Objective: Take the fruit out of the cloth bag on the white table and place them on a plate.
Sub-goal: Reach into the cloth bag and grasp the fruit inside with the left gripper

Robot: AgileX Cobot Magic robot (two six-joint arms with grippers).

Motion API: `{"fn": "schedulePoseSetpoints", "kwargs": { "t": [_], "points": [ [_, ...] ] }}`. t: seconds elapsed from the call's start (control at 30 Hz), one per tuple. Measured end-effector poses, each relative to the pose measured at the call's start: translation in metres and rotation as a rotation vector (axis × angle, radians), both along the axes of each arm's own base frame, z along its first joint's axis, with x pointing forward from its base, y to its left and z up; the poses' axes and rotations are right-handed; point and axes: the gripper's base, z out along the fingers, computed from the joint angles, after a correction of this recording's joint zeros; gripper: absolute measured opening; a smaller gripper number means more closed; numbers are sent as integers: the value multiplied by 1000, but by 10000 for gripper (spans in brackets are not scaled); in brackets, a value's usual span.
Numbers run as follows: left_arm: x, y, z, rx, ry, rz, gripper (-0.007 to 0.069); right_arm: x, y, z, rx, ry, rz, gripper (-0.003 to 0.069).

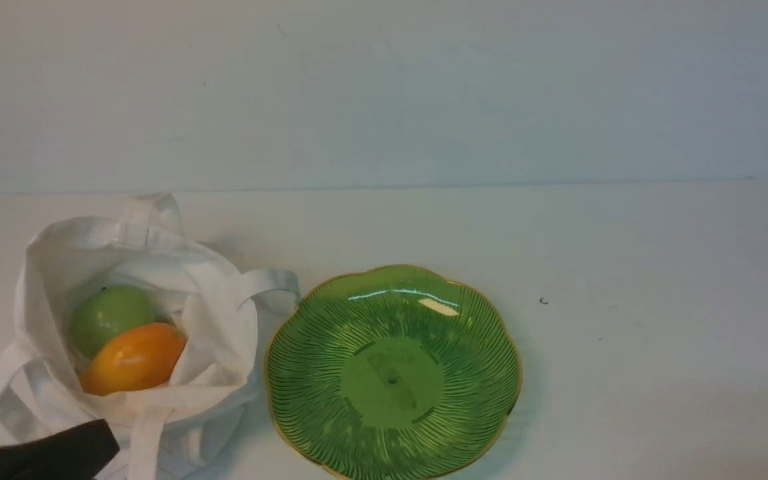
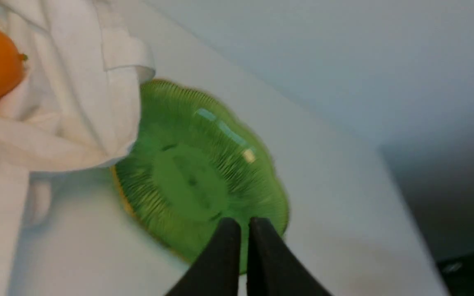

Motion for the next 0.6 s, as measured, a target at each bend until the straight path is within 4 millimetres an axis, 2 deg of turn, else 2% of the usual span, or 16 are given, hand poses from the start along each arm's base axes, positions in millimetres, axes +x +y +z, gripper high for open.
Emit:
{"fn": "schedulePoseSetpoints", "kwargs": {
  "t": [0.13,0.23,0.33,0.5,0.6],
  "points": [
    [44,6,28,325,291,-124,13,0,0,0,0,0,0,-15],
    [91,11,34,475,449,-175,13,0,0,0,0,0,0,-15],
    [141,9,26,533,535,-221,13,0,0,0,0,0,0,-15],
    [190,-3,-6,623,648,-306,13,0,0,0,0,0,0,-15],
    [207,-9,-20,689,688,-296,17,0,0,0,0,0,0,-15]
  ]
}}
